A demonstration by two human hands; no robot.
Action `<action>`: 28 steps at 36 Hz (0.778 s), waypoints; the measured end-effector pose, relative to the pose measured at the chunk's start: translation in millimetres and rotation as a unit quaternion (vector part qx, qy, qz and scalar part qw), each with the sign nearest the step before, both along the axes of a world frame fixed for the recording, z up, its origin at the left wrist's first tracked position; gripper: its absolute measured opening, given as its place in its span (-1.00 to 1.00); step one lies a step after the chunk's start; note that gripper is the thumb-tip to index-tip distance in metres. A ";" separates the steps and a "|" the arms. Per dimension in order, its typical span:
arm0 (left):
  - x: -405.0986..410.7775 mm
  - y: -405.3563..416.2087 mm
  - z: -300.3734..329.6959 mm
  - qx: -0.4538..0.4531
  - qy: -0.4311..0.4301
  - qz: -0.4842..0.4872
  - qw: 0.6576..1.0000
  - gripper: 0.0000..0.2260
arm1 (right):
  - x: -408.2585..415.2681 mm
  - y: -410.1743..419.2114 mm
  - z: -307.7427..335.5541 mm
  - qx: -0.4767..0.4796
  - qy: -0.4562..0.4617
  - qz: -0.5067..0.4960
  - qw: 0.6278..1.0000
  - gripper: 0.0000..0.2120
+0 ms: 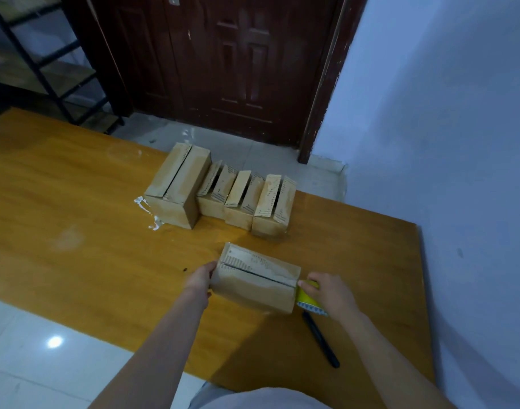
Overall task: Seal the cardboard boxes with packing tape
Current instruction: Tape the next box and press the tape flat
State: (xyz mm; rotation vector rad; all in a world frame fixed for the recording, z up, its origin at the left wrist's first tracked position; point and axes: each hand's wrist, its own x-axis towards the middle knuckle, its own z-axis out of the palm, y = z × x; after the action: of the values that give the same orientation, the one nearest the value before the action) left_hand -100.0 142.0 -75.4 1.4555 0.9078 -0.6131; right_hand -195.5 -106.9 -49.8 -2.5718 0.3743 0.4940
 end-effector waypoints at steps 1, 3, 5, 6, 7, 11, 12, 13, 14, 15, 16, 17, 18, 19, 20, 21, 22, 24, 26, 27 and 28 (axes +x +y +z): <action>-0.6 -1.7 2.0 -0.016 0.010 -0.008 1.000 -0.71 | 0.6 0.8 -0.3 -0.001 0.000 -0.002 1.000 -0.70; -0.1 -6.9 5.1 -0.039 0.013 -0.001 0.999 -0.69 | 0.4 2.8 -1.9 -0.001 -0.002 -0.008 1.000 -0.69; 2.9 -11.5 9.8 -0.044 0.018 0.014 0.999 -0.70 | -3.1 6.1 -3.5 0.004 -0.006 -0.020 1.000 -0.67; 5.7 -12.4 8.7 -0.038 0.020 0.010 0.999 -0.70 | -6.6 8.2 -4.2 0.008 -0.013 -0.026 1.000 -0.65; 8.0 -13.2 10.2 -0.032 0.019 0.004 0.999 -0.71 | -10.5 10.2 -5.4 0.014 -0.020 -0.032 0.999 -0.63; 25.9 -7.3 -4.0 0.078 -0.015 -0.066 0.995 -0.64 | -23.6 17.9 -7.6 0.059 -0.022 -0.069 0.996 -0.63; 29.9 -4.8 -7.6 0.130 -0.038 -0.068 0.988 -0.64 | -26.2 20.1 -6.2 0.079 -0.017 -0.080 0.994 -0.63; 31.9 -3.7 -8.3 0.178 -0.082 -0.067 0.978 -0.68 | -29.0 22.7 -4.3 0.110 -0.012 -0.092 0.990 -0.63; 29.7 -2.7 -7.7 0.229 -0.138 -0.074 0.961 -0.73 | -32.0 25.8 -0.8 0.159 -0.005 -0.113 0.981 -0.66; 23.3 -3.4 -4.0 0.282 -0.201 -0.074 0.935 -0.76 | -35.3 28.6 1.4 0.220 0.005 -0.144 0.965 -0.72; 14.2 -7.0 0.3 0.325 -0.263 -0.095 0.903 -0.79 | -38.7 29.9 1.5 0.282 0.020 -0.175 0.943 -0.80; 3.4 -11.2 2.4 0.352 -0.334 -0.123 0.866 -0.81 | -41.8 30.0 0.9 0.334 0.040 -0.192 0.922 -0.86; -6.6 -17.4 3.0 0.361 -0.400 -0.158 0.827 -0.84 | -44.5 29.5 -2.9 0.372 0.053 -0.187 0.908 -0.90; -17.6 -24.7 3.5 0.356 -0.440 -0.200 0.800 -0.86 | -47.3 29.4 -7.3 0.407 0.055 -0.178 0.894 -0.89; -29.1 -31.9 5.6 0.343 -0.459 -0.252 0.780 -0.87 | -49.8 30.0 -12.7 0.431 0.047 -0.179 0.883 -0.83; -39.7 -37.6 2.3 0.335 -0.470 -0.307 0.757 -0.83 | -51.8 31.9 -17.7 0.437 0.044 -0.185 0.879 -0.77; -50.0 -42.6 -1.7 0.332 -0.480 -0.354 0.730 -0.77 | -52.7 34.7 -20.8 0.435 0.043 -0.187 0.880 -0.74; -65.3 -48.4 -11.9 0.340 -0.503 -0.405 0.684 -0.68 | -55.6 38.6 -29.5 0.430 0.032 -0.180 0.884 -0.80; -69.8 -48.0 -17.3 0.344 -0.512 -0.424 0.664 -0.65 | -58.5 42.6 -30.7 0.429 0.024 -0.170 0.887 -0.91; -70.3 -47.0 -18.3 0.345 -0.511 -0.433 0.658 -0.62 | -59.4 43.5 -30.8 0.424 0.022 -0.166 0.890 -0.86; -69.6 -45.4 -18.1 0.344 -0.499 -0.443 0.661 -0.56 | -59.6 43.7 -31.3 0.425 0.019 -0.165 0.890 -0.82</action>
State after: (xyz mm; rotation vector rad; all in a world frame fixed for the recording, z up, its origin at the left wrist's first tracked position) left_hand -169.7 96.5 -93.5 2.5236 -0.6311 0.0079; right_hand -255.2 -63.2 -81.1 -1.6123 0.4670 0.4472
